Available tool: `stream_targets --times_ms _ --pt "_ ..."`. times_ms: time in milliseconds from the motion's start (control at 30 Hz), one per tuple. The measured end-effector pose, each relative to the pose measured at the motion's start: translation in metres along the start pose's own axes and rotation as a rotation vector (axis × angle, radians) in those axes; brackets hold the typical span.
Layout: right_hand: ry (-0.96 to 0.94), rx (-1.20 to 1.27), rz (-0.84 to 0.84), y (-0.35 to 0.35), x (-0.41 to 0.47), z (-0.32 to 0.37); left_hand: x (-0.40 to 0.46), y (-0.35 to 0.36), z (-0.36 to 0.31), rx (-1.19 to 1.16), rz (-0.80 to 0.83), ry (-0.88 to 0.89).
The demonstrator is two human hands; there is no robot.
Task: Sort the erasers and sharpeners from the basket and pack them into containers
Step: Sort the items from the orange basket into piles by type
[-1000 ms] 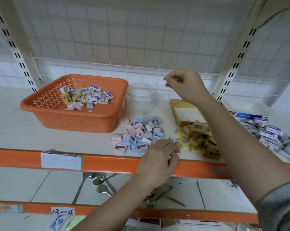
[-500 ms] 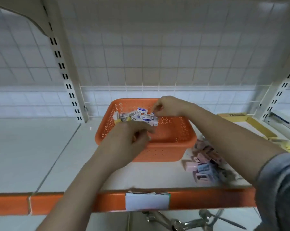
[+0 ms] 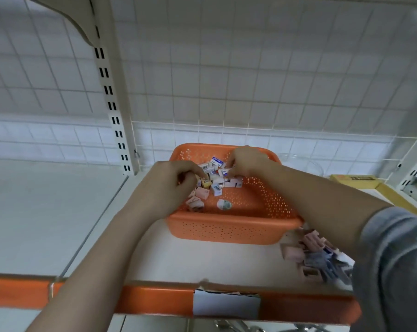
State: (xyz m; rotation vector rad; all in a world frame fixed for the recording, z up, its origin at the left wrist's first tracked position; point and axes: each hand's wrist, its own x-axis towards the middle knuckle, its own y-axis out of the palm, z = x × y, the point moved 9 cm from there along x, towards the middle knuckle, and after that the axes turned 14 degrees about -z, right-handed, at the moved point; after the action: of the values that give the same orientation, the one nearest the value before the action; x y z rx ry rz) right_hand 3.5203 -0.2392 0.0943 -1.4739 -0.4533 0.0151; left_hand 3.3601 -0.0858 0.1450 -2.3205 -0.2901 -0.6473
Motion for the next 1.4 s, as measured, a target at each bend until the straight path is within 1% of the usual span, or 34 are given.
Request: stream_targets --times_ms 67,133,300,367,433,500,567,700,833,1000,1200,1300,1400 --pt "0.056 0.043 -0.052 -0.016 -0.004 -0.006 0.017 0.005 0.005 0.075 0.034 0.014" --pt "0.115 0.156 -0.13 -0.036 -0.014 -0.015 0.039 0.012 0.009 0.154 0.059 0.022" --pt "0.316 0.61 -0.434 -0.09 -0.071 -0.041 0.09 0.065 0.021 0.384 0.195 0.057" --pt "0.399 0.796 -0.514 -0.097 -0.102 -0.045 0.102 0.086 0.03 0.478 0.239 0.064" --pt "0.478 0.927 -0.591 -0.099 -0.132 -0.048 0.106 0.101 0.035 0.563 0.289 0.079" --pt "0.549 1.017 -0.669 -0.099 -0.159 -0.052 0.105 0.11 0.039 0.621 0.351 0.086" --pt "0.602 1.087 -0.715 -0.095 -0.18 -0.054 0.103 0.113 0.043 0.676 0.381 0.086" --pt "0.667 1.133 -0.759 -0.086 -0.201 -0.058 0.103 0.114 0.047 0.748 0.365 0.1" --pt "0.659 1.122 -0.81 -0.09 -0.206 -0.06 0.105 0.112 0.042 0.739 0.323 0.12" --pt "0.668 1.091 -0.848 -0.101 -0.216 -0.071 0.101 0.099 0.011 0.643 0.251 0.135" --pt "0.662 1.117 -0.929 -0.12 -0.252 -0.12 0.06 0.102 -0.078 0.417 0.192 0.217" --pt "0.653 1.09 -0.939 -0.131 -0.281 -0.158 0.034 0.119 -0.126 0.312 0.141 0.21" --pt "0.644 1.053 -0.94 -0.143 -0.317 -0.202 0.005 0.148 -0.172 0.225 0.119 0.154"
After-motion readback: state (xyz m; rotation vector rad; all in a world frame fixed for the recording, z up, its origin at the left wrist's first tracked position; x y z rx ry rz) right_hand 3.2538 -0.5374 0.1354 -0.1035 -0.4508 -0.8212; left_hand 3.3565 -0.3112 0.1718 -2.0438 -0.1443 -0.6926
